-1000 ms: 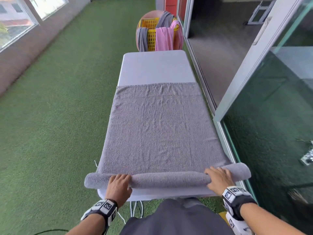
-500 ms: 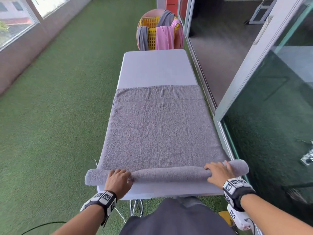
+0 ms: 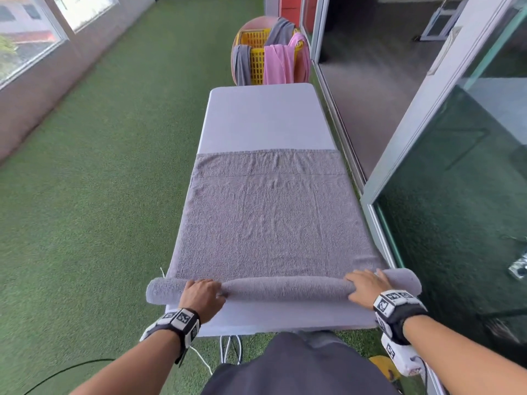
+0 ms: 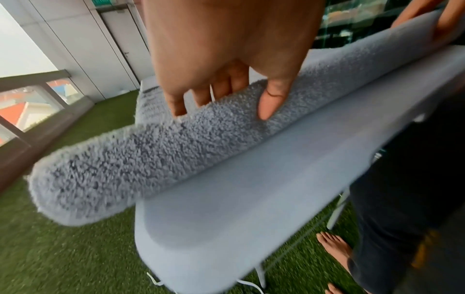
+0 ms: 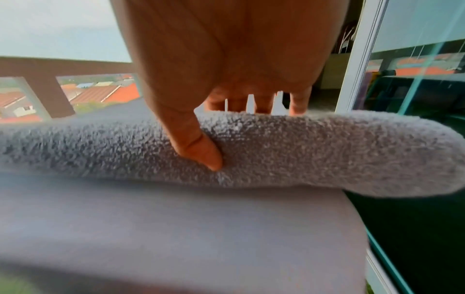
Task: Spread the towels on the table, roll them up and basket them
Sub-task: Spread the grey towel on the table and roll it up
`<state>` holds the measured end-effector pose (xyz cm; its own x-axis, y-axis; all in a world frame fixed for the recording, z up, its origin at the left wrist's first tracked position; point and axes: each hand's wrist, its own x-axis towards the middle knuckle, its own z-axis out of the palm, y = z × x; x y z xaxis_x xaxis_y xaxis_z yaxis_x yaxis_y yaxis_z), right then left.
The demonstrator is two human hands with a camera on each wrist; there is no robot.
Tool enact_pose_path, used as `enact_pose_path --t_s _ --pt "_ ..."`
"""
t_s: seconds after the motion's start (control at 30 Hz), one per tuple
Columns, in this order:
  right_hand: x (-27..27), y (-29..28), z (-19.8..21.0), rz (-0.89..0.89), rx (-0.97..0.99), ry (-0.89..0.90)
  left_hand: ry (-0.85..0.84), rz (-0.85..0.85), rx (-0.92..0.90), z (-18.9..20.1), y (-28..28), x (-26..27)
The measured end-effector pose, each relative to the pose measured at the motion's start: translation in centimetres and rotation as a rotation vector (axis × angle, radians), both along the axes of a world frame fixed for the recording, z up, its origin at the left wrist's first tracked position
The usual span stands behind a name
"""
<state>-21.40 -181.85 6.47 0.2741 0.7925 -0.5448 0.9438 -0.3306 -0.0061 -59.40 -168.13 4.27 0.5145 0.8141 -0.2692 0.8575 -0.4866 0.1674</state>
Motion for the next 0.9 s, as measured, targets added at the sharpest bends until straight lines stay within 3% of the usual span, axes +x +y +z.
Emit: enact_pose_path --t_s 0.17,0.23,0.33,0.53,0.63,0.7,0.8,0.9 --pt "0.2 1.4 0.5 -0.101 0.237 0.115 0.019 0.043 -0.094 -0.2 1.4 0.4" --pt "-0.6 -0.3 -0.1 -0.08 0.185 0.111 0.096 0.0 -0.102 -0.7 0.2 0.0" --pt "-1.9 -2.6 -1.0 -0.058 0.151 0.013 0.081 0.003 -0.003 -1.1 -1.5 -0.5" --pt "0.3 0.5 -0.1 -0.041 0.081 0.03 0.063 -0.009 0.023 0.8 0.2 0.3" --pt "0.8 1.1 -0.2 -0.133 0.125 0.073 0.026 0.047 0.0 0.3 0.6 0.2" --pt "0.6 0.1 -0.6 -0.127 0.037 0.107 0.082 0.015 -0.031 -0.3 -0.1 -0.5" --pt "0.3 -1.8 -1.4 -0.076 0.018 0.03 0.092 -0.08 0.01 -1.3 -1.2 -1.4" --pt "0.6 -0.6 -0.4 -0.061 -0.011 -0.017 0.093 -0.068 0.047 -0.5 -0.9 -1.0"
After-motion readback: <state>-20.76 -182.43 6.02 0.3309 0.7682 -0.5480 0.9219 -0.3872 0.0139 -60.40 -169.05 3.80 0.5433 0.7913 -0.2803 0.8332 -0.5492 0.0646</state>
